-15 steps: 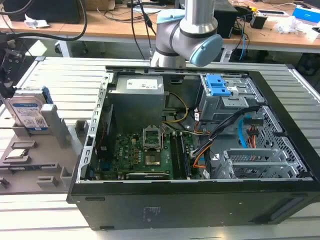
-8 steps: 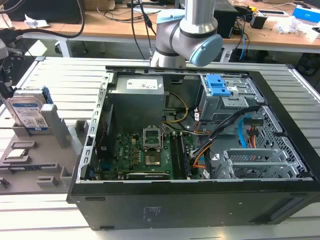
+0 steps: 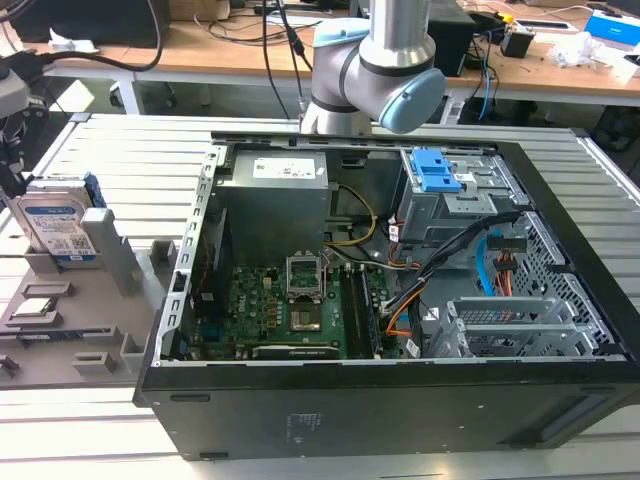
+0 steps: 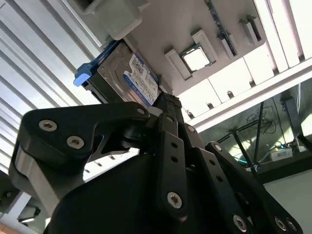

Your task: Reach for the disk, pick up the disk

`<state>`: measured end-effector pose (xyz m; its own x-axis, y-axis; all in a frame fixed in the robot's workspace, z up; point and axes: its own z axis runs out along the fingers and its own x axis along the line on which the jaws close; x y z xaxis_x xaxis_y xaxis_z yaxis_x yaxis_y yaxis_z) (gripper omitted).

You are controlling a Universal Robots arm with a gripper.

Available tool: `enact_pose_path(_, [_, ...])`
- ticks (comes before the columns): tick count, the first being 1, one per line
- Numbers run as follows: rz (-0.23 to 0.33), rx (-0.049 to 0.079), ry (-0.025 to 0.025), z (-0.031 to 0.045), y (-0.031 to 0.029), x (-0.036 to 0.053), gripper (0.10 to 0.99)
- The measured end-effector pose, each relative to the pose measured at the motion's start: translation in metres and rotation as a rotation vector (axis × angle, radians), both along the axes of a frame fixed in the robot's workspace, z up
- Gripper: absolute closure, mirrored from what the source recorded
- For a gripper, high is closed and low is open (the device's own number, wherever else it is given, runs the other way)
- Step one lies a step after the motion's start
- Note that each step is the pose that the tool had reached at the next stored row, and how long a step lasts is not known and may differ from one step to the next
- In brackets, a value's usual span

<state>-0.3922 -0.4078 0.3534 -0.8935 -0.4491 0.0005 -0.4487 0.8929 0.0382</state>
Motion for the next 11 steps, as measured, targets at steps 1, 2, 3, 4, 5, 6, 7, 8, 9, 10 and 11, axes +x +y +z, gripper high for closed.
enact_pose_path(1, [0.011, 0.0, 0.0, 0.0, 0.0, 0.0, 0.98])
enact_pose_path(2, [0.031, 0.0, 0.0, 0.0, 0.0, 0.0, 0.98])
enact_pose_path(3, [0.046, 0.0, 0.0, 0.0, 0.0, 0.0, 0.98])
enact_pose_path(4, [0.068, 0.0, 0.0, 0.0, 0.0, 0.0, 0.98])
enact_pose_path(5, [0.081, 0.0, 0.0, 0.0, 0.0, 0.0, 0.98])
enact_pose_path(6, [0.097, 0.0, 0.0, 0.0, 0.0, 0.0, 0.98])
enact_pose_path(7, [0.107, 0.0, 0.0, 0.0, 0.0, 0.0, 0.98])
enact_pose_path(8, [0.117, 0.0, 0.0, 0.0, 0.0, 0.0, 0.98])
enact_pose_path(9, [0.13, 0.0, 0.0001, 0.0, 0.0, 0.0, 0.98])
enact_pose_path(10, [0.14, 0.0, 0.0, 0.0, 0.0, 0.0, 0.98])
enact_pose_path(11, [0.155, 0.0, 0.0, 0.0, 0.0, 0.0, 0.98])
